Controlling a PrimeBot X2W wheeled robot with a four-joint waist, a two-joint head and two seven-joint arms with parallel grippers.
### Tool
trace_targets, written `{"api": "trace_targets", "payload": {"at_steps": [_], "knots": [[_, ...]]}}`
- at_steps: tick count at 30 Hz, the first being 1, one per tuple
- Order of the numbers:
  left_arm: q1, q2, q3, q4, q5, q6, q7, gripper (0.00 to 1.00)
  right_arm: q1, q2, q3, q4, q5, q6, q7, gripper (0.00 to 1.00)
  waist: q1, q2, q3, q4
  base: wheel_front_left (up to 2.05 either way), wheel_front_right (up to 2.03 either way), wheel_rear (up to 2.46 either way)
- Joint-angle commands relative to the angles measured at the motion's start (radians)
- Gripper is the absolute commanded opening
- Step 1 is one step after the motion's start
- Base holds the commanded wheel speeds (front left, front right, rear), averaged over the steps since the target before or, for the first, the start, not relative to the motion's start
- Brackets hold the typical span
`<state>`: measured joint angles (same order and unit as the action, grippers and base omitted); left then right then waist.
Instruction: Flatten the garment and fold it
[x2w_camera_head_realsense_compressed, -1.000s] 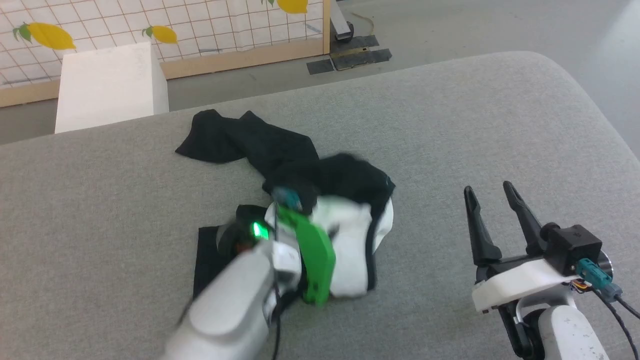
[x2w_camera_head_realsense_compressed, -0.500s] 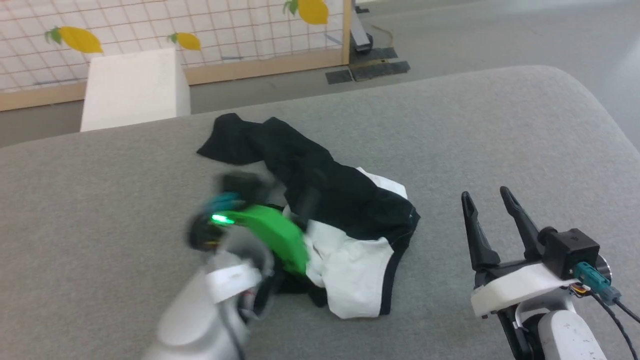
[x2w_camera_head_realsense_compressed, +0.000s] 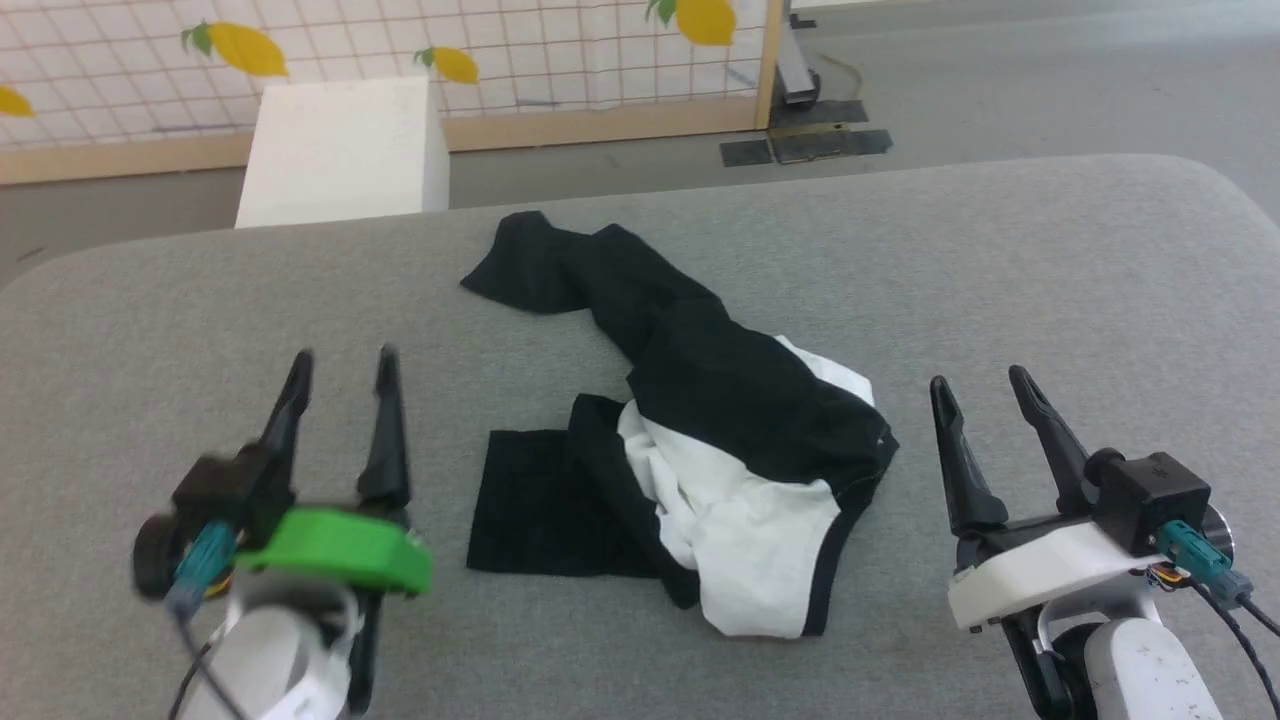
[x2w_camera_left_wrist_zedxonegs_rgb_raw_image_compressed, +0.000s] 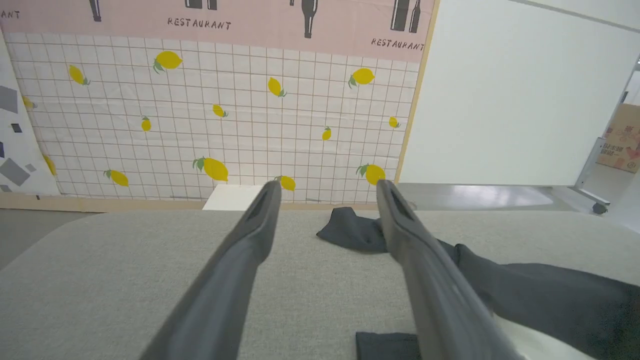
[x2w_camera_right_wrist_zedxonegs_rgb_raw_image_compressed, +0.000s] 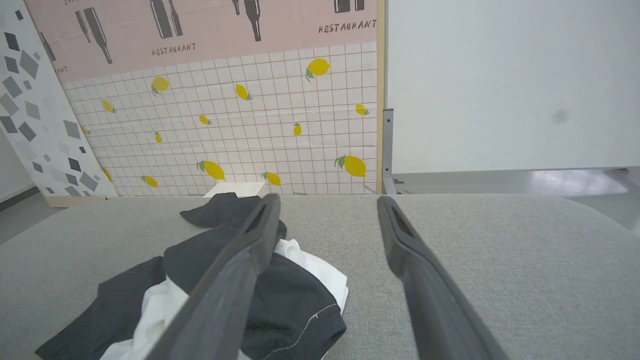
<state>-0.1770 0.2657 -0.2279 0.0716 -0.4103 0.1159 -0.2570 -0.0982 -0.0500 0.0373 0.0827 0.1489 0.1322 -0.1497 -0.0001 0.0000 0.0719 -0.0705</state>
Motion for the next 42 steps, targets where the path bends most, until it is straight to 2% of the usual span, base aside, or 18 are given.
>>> {"api": "trace_targets", "payload": {"at_steps": [1, 6, 9, 13, 17, 22, 27, 33, 37, 40, 41, 42], "knots": [[0.036, 0.001, 0.024, -0.015, 0.021, -0.006, -0.004, 1.0, 0.011, 0.0, 0.001, -0.006, -0.005, -0.002, 0.003, 1.0, 0.0001, 0.0, 0.007, 0.012, 0.0, 0.0, 0.0], [0.128, -0.051, 0.085, -0.07, 0.081, -0.021, -0.005, 1.0, 0.01, 0.0, -0.011, -0.022, -0.015, -0.002, 0.013, 1.0, 0.0001, 0.0, 0.022, 0.043, 0.0, 0.0, 0.0], [0.141, -0.082, 0.096, -0.086, 0.104, -0.043, -0.005, 1.0, -0.011, 0.0, -0.015, -0.028, 0.025, -0.002, 0.033, 1.0, 0.0001, 0.0, 0.041, 0.071, 0.0, 0.0, 0.0], [0.124, -0.122, 0.109, -0.107, 0.138, -0.068, -0.005, 1.0, -0.131, 0.0, -0.004, 0.006, 0.056, -0.002, 0.129, 1.0, 0.0001, 0.0, 0.085, 0.109, 0.0, 0.0, 0.0], [0.087, -0.155, 0.111, -0.115, 0.169, -0.095, -0.005, 1.0, -0.337, -0.013, 0.028, 0.109, 0.041, -0.002, 0.253, 1.0, 0.0001, 0.0, 0.147, 0.163, 0.0, 0.0, 0.0], [0.04, -0.192, 0.105, -0.131, 0.197, -0.118, -0.005, 1.0, -0.581, -0.067, 0.049, 0.33, 0.029, -0.002, 0.399, 1.0, 0.0001, 0.0, 0.24, 0.246, 0.0, 0.0, 0.0], [0.002, -0.211, 0.09, -0.133, 0.196, -0.139, -0.005, 1.0, -0.756, -0.098, 0.033, 0.526, 0.032, -0.002, 0.549, 1.0, 0.0001, 0.0, 0.316, 0.321, 0.0, 0.0, 0.0], [-0.002, -0.215, 0.065, -0.137, 0.168, -0.124, -0.005, 1.0, -0.835, -0.132, 0.104, 0.664, 0.026, -0.002, 0.731, 1.0, 0.0001, 0.0, 0.353, 0.368, 0.0, 0.0, 0.0], [0.007, -0.215, 0.056, -0.14, 0.158, -0.11, -0.005, 1.0, -0.836, -0.152, 0.148, 0.72, 0.021, -0.002, 0.872, 1.0, 0.0001, 0.0, 0.352, 0.374, 0.0, 0.0, 0.0], [0.016, -0.215, 0.056, -0.138, 0.158, -0.106, -0.005, 1.0, -0.829, -0.162, 0.143, 0.746, 0.025, -0.002, 0.958, 1.0, 0.0001, 0.0, 0.342, 0.369, 0.0, 0.0, 0.0], [0.018, -0.215, 0.056, -0.135, 0.16, -0.106, -0.005, 1.0, -0.825, -0.161, 0.132, 0.754, 0.028, -0.002, 0.985, 0.78, 0.0001, 0.0, 0.335, 0.364, 0.0, 0.0, 0.0], [0.02, -0.215, 0.055, -0.133, 0.162, -0.108, -0.005, 1.0, -0.822, -0.16, 0.121, 0.758, 0.03, -0.002, 1.004, 0.4, 0.0001, 0.0, 0.33, 0.36, 0.0, 0.0, 0.0]]}}
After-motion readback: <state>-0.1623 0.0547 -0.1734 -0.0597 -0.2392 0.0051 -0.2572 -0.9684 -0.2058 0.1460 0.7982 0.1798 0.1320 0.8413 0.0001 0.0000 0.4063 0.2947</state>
